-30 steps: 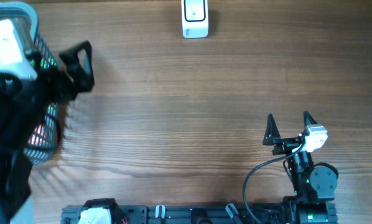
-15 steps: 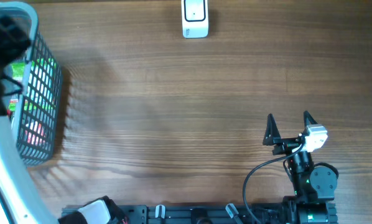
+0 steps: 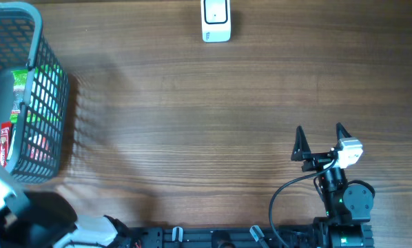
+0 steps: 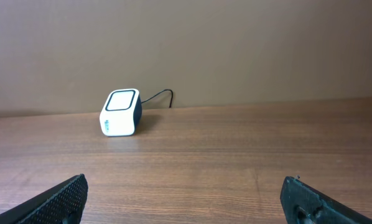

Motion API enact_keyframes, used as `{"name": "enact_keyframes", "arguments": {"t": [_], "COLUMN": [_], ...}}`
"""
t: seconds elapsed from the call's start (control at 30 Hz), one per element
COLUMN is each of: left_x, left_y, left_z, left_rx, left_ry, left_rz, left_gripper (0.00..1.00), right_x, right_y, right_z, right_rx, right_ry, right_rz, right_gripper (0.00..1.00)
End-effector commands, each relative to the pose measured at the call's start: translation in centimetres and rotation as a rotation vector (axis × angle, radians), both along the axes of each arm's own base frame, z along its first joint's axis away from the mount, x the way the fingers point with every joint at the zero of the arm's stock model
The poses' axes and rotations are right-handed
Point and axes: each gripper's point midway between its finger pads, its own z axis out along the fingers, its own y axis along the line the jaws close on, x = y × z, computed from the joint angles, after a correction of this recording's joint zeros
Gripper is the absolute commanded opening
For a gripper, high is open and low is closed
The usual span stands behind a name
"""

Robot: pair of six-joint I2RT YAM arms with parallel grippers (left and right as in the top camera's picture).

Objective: Scan the item barcode
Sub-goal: 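Move the left gripper over the grey basket and lower inside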

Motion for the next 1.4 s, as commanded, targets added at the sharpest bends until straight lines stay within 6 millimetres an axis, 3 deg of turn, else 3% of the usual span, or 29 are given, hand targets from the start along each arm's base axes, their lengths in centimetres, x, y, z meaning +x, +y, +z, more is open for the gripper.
{"name": "enact_keyframes", "arguments": {"t": [0.0, 0.23, 0.6, 0.93, 1.1, 1.37], "left_x": [1.4, 5.4, 6.7, 7.1, 7.3, 8.8], "left_y": [0.6, -0.9, 0.3, -1.2, -1.1, -0.5], "left_z": [-3.9, -10.1, -21.4, -26.5, -25.9, -19.5], "left_rx": [-0.049, -0.207, -0.329, -0.462, -0.451, -0.367], "left_ry": [0.066, 0.037, 0.135, 0.126, 0.113, -0.005], "left_rz": [-0.117, -0.426, -0.504, -0.539, -0.542, -0.58], "left_gripper": [1.0, 1.0, 1.0, 1.0, 1.0, 1.0], "right_x": [-0.1, -0.1, -0.1, -0.1, -0.1, -0.1], "right_y": [0.0, 0.0, 0.0, 0.0, 0.0, 0.0], "right_z": [0.2, 0.2, 0.2, 0.2, 0.2, 0.2], "right_rx": [0.0, 0.0, 0.001, 0.001, 0.0, 0.001], "right_ry": [-0.011, -0.011, -0.011, -0.011, -0.011, -0.011], "right_rz": [0.003, 0.003, 0.003, 0.003, 0.003, 0.003], "right_gripper": [1.0, 1.0, 0.99, 1.0, 1.0, 1.0]}}
